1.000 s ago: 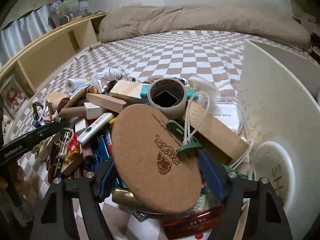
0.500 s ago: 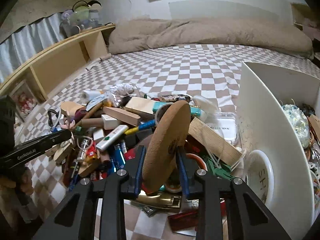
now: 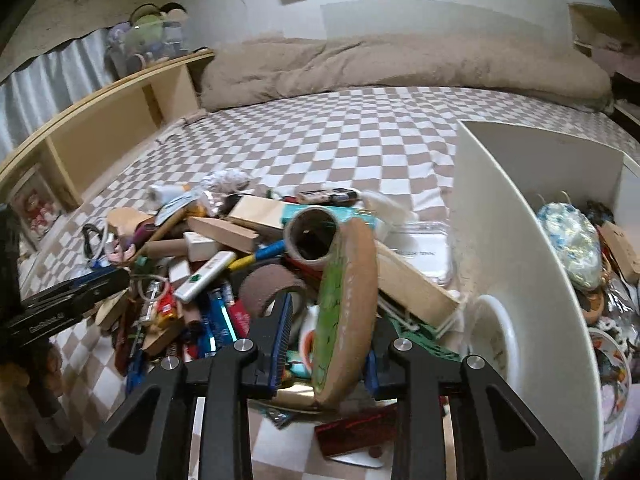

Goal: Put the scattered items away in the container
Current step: 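Close the left gripper on the pink scissors while the right holds the coaster, then lift the pink scissors with the left gripper while the right holds the coaster flat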

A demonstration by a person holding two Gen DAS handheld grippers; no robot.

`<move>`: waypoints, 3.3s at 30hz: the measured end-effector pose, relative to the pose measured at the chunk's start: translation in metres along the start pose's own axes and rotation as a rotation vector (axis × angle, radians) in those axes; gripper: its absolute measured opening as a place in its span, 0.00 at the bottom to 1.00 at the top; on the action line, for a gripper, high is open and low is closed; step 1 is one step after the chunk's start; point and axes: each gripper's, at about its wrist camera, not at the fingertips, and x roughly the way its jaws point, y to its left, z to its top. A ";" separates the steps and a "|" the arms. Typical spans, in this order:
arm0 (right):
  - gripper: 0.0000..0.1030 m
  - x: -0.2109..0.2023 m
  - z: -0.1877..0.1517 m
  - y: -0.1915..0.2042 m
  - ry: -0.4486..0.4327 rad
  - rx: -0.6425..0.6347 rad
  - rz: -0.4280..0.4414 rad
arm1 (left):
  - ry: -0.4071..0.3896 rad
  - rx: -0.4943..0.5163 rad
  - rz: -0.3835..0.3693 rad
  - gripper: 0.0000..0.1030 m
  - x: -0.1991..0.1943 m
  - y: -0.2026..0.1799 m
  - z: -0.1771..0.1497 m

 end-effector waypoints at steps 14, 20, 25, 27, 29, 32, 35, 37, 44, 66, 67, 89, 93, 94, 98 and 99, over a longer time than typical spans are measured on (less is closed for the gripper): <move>0.08 -0.007 -0.004 0.016 -0.009 -0.114 0.018 | -0.064 0.046 0.121 0.73 0.001 0.012 0.010; 0.08 -0.017 -0.005 0.006 -0.019 -0.043 0.085 | -0.015 -0.008 0.110 0.77 0.013 0.026 0.010; 0.08 -0.017 -0.011 0.003 0.001 -0.007 0.119 | 0.007 -0.043 0.089 0.91 0.021 0.035 0.012; 0.08 -0.018 -0.012 0.004 0.001 -0.013 0.121 | 0.016 -0.041 0.093 0.95 0.025 0.036 0.014; 0.08 -0.018 -0.011 0.005 -0.001 -0.015 0.126 | 0.018 -0.039 0.088 0.96 0.030 0.037 0.015; 0.08 -0.018 -0.011 0.005 -0.002 -0.010 0.138 | 0.013 -0.052 0.065 0.96 0.030 0.039 0.017; 0.08 -0.020 -0.012 0.005 -0.005 -0.010 0.147 | 0.001 -0.067 0.070 0.78 0.026 0.044 0.018; 0.08 -0.022 -0.012 0.005 -0.009 -0.012 0.158 | 0.003 -0.092 0.051 0.66 0.024 0.049 0.018; 0.08 -0.022 -0.016 0.011 0.007 -0.033 0.194 | 0.025 -0.122 0.055 0.37 0.021 0.054 0.012; 0.72 -0.014 -0.061 0.075 0.097 -0.272 0.189 | -0.036 -0.140 0.001 0.19 -0.031 0.052 -0.002; 0.87 -0.014 -0.062 0.079 0.097 -0.284 0.196 | -0.034 -0.140 0.005 0.19 -0.030 0.052 -0.002; 0.99 0.034 -0.078 0.122 0.252 -0.400 0.204 | -0.069 -0.112 0.180 0.57 -0.031 0.065 -0.002; 0.99 0.041 -0.076 0.109 0.284 -0.292 0.205 | -0.083 -0.073 0.159 0.66 -0.030 0.055 -0.001; 0.99 0.041 -0.076 0.107 0.282 -0.281 0.203 | -0.081 -0.060 0.157 0.66 -0.029 0.053 -0.001; 0.97 0.037 -0.077 0.104 0.267 -0.282 0.176 | -0.051 -0.055 0.134 0.66 -0.021 0.051 -0.001; 0.97 0.036 -0.077 0.104 0.265 -0.282 0.173 | -0.043 -0.062 0.121 0.66 -0.020 0.051 -0.001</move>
